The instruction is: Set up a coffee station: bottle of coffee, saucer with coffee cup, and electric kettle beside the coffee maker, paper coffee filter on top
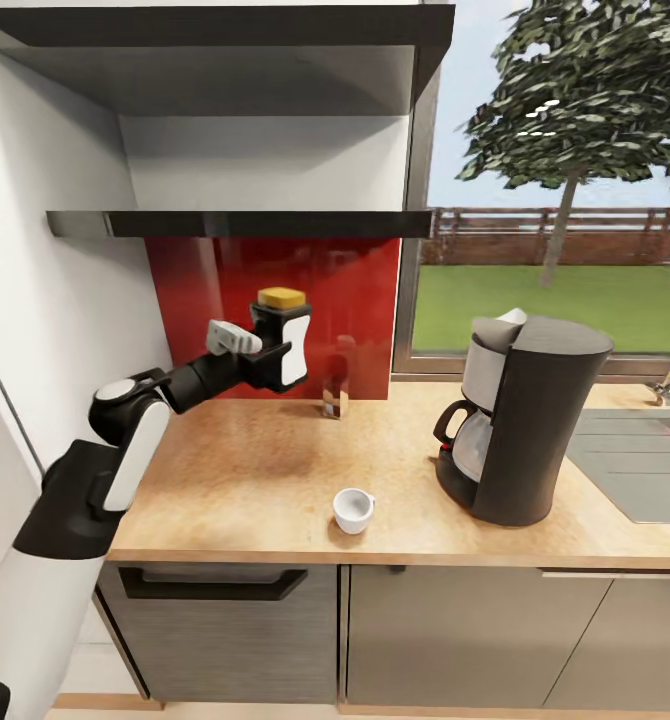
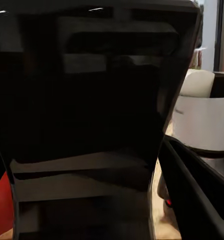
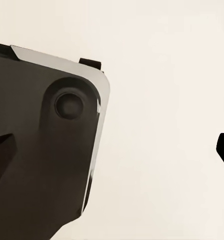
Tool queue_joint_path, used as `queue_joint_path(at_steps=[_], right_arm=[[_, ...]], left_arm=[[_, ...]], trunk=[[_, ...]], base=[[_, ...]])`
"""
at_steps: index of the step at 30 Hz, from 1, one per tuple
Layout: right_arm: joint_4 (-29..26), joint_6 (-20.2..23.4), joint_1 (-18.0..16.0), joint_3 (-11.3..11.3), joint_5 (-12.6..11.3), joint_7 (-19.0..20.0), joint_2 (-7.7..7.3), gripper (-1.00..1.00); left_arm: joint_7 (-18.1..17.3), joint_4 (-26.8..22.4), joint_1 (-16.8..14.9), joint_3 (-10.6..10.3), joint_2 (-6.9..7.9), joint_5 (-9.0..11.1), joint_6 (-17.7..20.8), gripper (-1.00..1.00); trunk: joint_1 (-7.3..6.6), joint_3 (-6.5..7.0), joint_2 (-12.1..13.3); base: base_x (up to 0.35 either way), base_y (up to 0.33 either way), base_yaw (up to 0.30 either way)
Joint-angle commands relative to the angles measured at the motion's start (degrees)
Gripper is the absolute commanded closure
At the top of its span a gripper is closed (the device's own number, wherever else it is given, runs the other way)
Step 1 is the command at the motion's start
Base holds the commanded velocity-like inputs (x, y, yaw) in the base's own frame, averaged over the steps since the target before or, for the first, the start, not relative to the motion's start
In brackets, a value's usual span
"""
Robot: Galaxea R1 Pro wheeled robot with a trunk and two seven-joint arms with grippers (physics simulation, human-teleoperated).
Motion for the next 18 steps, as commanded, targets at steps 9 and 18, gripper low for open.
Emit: queue_joint_path(at_steps=[9,18], right_arm=[[-1.19,-1.06,-0.07,0.16,-0.25,-0.17,-0.07,-1.00],[-3.37,-2.70,-0.05,0.44,0.30,-0.18,-0.49,-1.00]], left_arm=[[0.19,2.27,3.64,-0.97,0.69,-1.56,-6.19,1.00],[0.56,6.90,4.35,-1.02,0.69,-1.71,-7.82,1.00]], trunk=[[0.00,-0.07,-0.05],[0.00,-0.07,-0.05]], base=[[0.000,0.000,0.000],[0.000,0.000,0.000]])
